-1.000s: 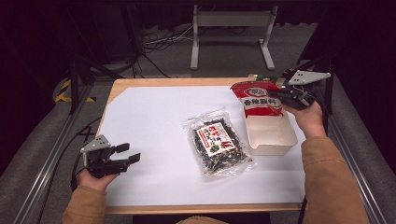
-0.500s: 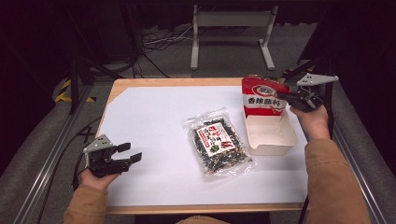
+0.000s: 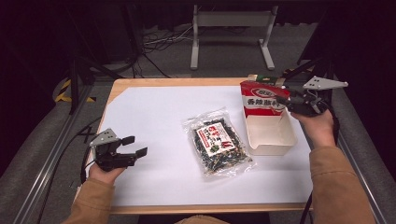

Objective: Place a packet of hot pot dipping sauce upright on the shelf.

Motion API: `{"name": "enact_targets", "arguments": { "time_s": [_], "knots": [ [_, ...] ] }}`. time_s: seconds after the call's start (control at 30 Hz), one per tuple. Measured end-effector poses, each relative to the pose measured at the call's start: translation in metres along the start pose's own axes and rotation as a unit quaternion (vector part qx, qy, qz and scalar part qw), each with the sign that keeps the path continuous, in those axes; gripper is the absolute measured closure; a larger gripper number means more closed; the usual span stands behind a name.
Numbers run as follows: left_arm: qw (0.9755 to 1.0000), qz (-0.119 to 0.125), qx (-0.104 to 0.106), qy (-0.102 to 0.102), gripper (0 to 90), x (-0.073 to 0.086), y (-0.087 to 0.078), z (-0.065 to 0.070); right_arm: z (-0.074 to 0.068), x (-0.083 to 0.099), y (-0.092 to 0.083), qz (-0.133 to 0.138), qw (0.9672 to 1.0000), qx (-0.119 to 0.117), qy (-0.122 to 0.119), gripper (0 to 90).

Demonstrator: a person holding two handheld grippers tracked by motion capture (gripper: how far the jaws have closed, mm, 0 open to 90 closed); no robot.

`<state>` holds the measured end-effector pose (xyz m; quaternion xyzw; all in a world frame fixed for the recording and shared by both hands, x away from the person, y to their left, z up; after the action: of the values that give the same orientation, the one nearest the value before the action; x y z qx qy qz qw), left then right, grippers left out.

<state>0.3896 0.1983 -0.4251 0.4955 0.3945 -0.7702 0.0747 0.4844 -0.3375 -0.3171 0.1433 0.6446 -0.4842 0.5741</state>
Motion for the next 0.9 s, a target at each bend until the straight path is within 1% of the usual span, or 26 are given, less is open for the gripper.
{"name": "enact_targets", "arguments": {
  "time_s": [0.03, 0.07, 0.1, 0.13, 0.17, 0.2, 0.23, 0.3, 0.37, 0.4, 0.5, 0.6, 0.67, 0.73, 0.77, 0.83, 0.87, 0.9],
  "knots": [
    [1.0000, -0.008, 0.004, -0.002, 23.2, 0.000, 0.001, 0.000, -0.001, 0.000, -0.001, 0.002, 1.0000, -0.001, 0.000, 46.9],
    [0.9999, -0.012, 0.007, -0.005, 21.9, -0.001, 0.003, 0.000, -0.003, 0.000, -0.004, 0.002, 1.0000, 0.002, -0.006, 40.0],
    [0.9998, -0.015, 0.008, -0.007, 21.0, -0.001, 0.003, 0.000, -0.005, 0.000, -0.005, -0.003, 0.9998, 0.014, -0.011, 35.0],
    [0.9998, -0.015, 0.008, -0.007, 19.9, -0.001, 0.003, 0.000, -0.005, 0.000, -0.005, -0.003, 0.9998, 0.014, -0.011, 35.0],
    [0.9998, -0.015, 0.013, -0.008, 19.9, -0.002, 0.004, 0.000, -0.006, 0.000, -0.006, -0.006, 0.9997, 0.016, -0.016, 34.1],
    [0.9997, -0.015, 0.019, -0.005, 17.9, -0.002, 0.004, 0.000, -0.010, 0.001, -0.010, -0.008, 0.9996, 0.020, -0.021, 32.9],
    [0.9997, -0.012, 0.020, -0.005, 16.6, -0.003, 0.004, 0.000, -0.012, 0.000, -0.011, -0.008, 0.9994, 0.023, -0.024, 32.0],
    [0.9997, -0.010, 0.021, -0.001, 14.5, -0.004, 0.003, 0.001, -0.016, 0.000, -0.016, -0.004, 0.9996, 0.022, -0.020, 31.5],
    [0.9995, -0.010, 0.029, -0.005, 12.5, -0.004, 0.003, 0.002, -0.019, -0.002, -0.020, 0.004, 0.9996, 0.021, -0.017, 31.4],
    [0.9995, -0.011, 0.031, -0.004, 11.5, -0.004, 0.003, 0.002, -0.022, -0.003, -0.022, 0.006, 0.9997, 0.018, -0.015, 31.1],
    [0.9993, -0.011, 0.036, 0.001, 10.1, -0.004, 0.003, 0.002, -0.028, -0.004, -0.027, 0.003, 0.9998, 0.015, -0.016, 31.6],
    [0.9993, -0.009, 0.037, 0.004, 9.1, -0.004, 0.002, 0.002, -0.035, -0.006, -0.033, 0.005, 0.9998, 0.012, -0.017, 31.6],
    [0.9992, -0.010, 0.039, 0.003, 8.4, -0.004, 0.003, 0.003, -0.040, -0.008, -0.037, 0.010, 0.9998, 0.009, -0.013, 31.6],
    [0.9992, -0.011, 0.037, 0.006, 7.8, -0.003, 0.003, 0.003, -0.044, -0.009, -0.040, 0.012, 0.9999, 0.005, -0.011, 31.9],
    [0.9993, -0.011, 0.037, 0.001, 7.5, -0.003, 0.003, 0.004, -0.048, -0.010, -0.042, 0.014, 0.9999, 0.002, -0.009, 32.1],
    [0.9992, -0.012, 0.039, 0.007, 6.9, -0.003, 0.004, 0.004, -0.053, -0.010, -0.045, 0.018, 0.9998, -0.004, -0.008, 32.3],
    [0.9992, -0.012, 0.039, 0.007, 6.9, -0.003, 0.004, 0.004, -0.053, -0.010, -0.045, 0.018, 0.9998, -0.004, -0.008, 32.3],
    [0.9991, -0.012, 0.039, 0.007, 6.9, -0.003, 0.004, 0.004, -0.057, -0.011, -0.046, 0.022, 0.9997, -0.009, -0.008, 32.4]
  ]
}}
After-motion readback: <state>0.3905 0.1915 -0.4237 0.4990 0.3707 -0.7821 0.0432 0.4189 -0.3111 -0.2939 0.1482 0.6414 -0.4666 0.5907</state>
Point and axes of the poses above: each handheld gripper's, and its own axes: y roughly forward along the jaws, x roughly out of its underside, z roughly to its right, the point moved 5 cm from there along y, roughly forward along the jaws, and after that the axes turned 2 degrees about -z, right-handed, at the moved point
